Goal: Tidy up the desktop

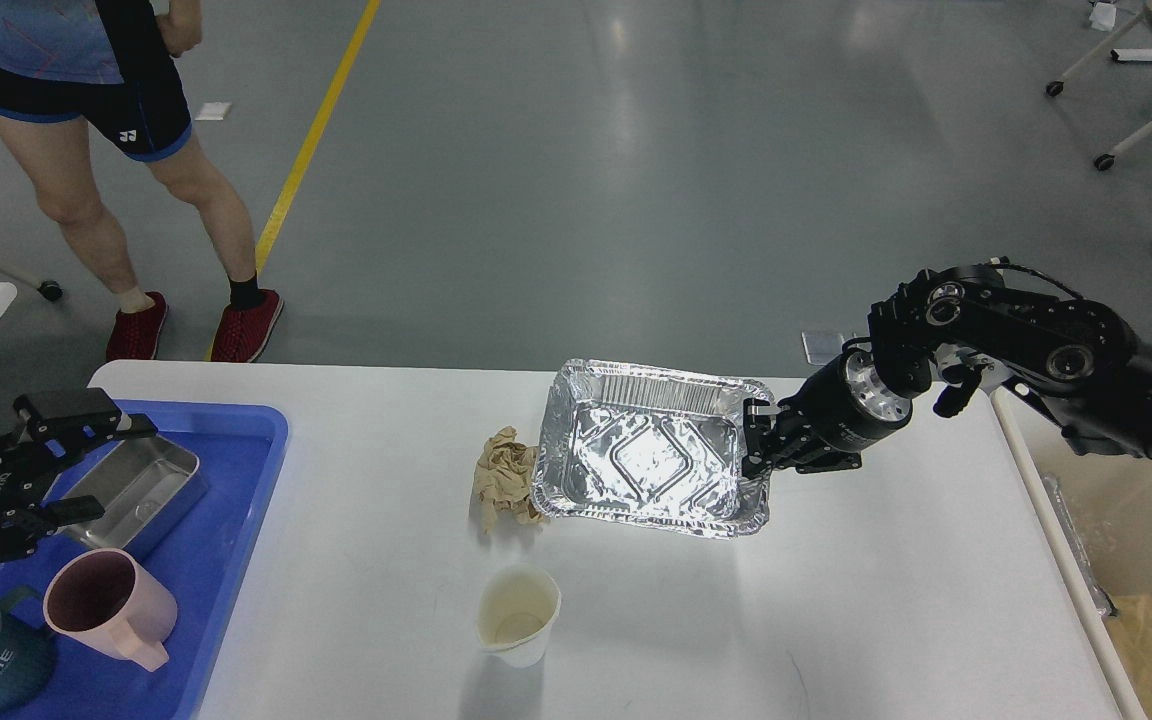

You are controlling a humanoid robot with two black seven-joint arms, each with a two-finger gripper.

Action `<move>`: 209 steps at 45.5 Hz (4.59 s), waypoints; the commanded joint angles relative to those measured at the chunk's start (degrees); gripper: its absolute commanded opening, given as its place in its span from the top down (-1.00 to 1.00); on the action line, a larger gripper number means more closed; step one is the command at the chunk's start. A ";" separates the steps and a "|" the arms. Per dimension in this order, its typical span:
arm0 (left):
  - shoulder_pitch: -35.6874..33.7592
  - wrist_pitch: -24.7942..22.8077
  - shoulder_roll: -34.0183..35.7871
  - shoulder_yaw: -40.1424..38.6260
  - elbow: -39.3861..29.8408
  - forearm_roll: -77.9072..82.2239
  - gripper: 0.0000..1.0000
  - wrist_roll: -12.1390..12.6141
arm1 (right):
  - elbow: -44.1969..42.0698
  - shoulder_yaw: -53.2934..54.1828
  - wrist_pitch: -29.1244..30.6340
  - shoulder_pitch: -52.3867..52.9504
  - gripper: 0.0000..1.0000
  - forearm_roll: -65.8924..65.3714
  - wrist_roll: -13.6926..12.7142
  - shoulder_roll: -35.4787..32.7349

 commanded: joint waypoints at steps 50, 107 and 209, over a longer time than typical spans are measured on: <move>0.07 -0.68 1.22 -0.08 0.36 0.70 -0.94 0.00 | 0.87 -0.02 0.00 -0.71 1.00 -0.08 -0.09 -0.97; -0.10 -0.86 1.92 -0.17 0.27 0.70 -0.94 0.09 | 0.95 -0.02 0.00 -0.71 1.00 -0.08 -0.09 -1.05; -15.39 2.21 -26.02 14.84 4.57 11.34 -0.94 3.61 | 0.87 -0.02 -0.44 -1.67 1.00 -0.08 0.00 -0.97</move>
